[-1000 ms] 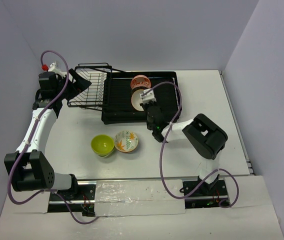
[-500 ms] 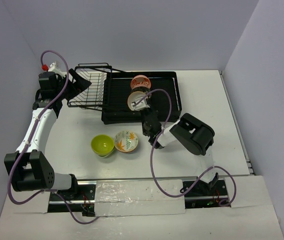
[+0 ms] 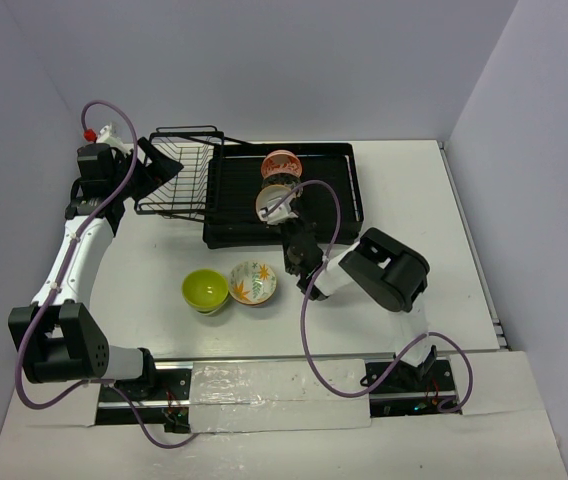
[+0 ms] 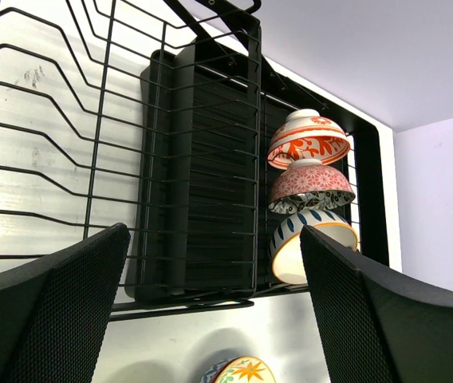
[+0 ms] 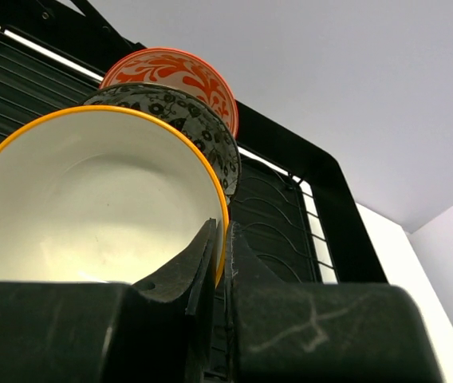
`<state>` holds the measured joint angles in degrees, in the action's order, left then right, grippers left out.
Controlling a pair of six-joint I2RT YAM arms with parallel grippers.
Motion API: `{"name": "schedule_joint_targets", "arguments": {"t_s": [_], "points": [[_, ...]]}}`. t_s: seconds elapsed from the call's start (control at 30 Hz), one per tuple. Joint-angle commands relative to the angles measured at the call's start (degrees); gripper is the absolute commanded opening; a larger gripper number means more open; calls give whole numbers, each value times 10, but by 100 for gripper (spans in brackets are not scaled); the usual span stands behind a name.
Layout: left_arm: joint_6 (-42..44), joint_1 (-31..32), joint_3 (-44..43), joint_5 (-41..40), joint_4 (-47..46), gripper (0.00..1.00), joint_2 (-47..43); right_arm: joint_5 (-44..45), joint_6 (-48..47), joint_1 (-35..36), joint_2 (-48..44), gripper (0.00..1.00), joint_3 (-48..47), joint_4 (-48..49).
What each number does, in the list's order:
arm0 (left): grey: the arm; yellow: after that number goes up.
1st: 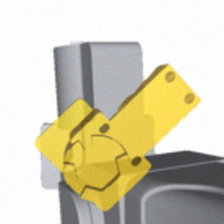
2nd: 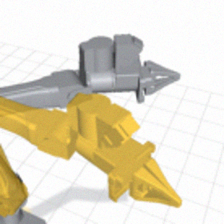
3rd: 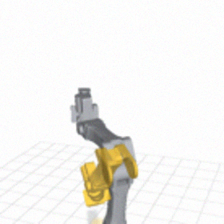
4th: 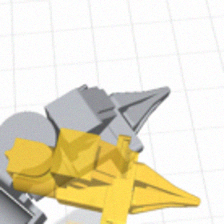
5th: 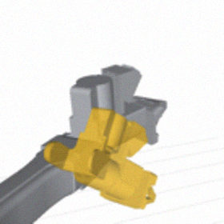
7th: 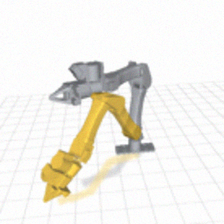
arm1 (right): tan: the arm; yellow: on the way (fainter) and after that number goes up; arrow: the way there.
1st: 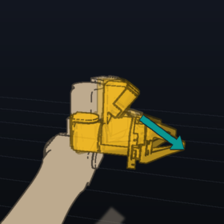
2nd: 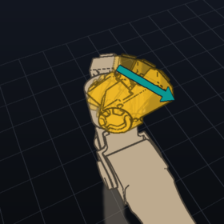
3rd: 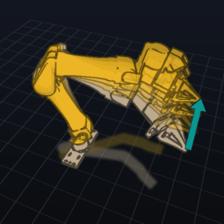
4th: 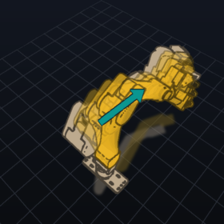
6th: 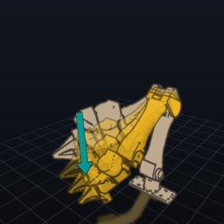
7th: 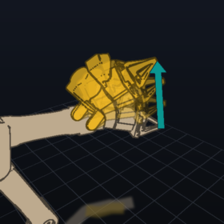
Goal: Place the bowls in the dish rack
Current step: Move the bowl to the center of the board.
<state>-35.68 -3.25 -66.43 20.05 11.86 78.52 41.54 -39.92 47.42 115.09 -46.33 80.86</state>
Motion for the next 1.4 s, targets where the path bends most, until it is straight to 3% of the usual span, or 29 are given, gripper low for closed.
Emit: {"name": "schedule_joint_targets", "arguments": {"t_s": [0.0, 0.63, 1.03, 1.37], "points": [[-4, 0, -2, 14, -19, 93, -23, 14, -36, -2, -14, 0, 14, 202], [-5, -1, -2, 19, -21, 93, -24, -3, -34, -21, -41, 0, 6, 199], [2, -1, -5, 10, -17, 93, -28, 17, 77, -22, -135, 0, 22, 63], [1, -1, -5, 14, -17, 93, -28, 29, 82, -33, -182, 0, 25, 41]]}}
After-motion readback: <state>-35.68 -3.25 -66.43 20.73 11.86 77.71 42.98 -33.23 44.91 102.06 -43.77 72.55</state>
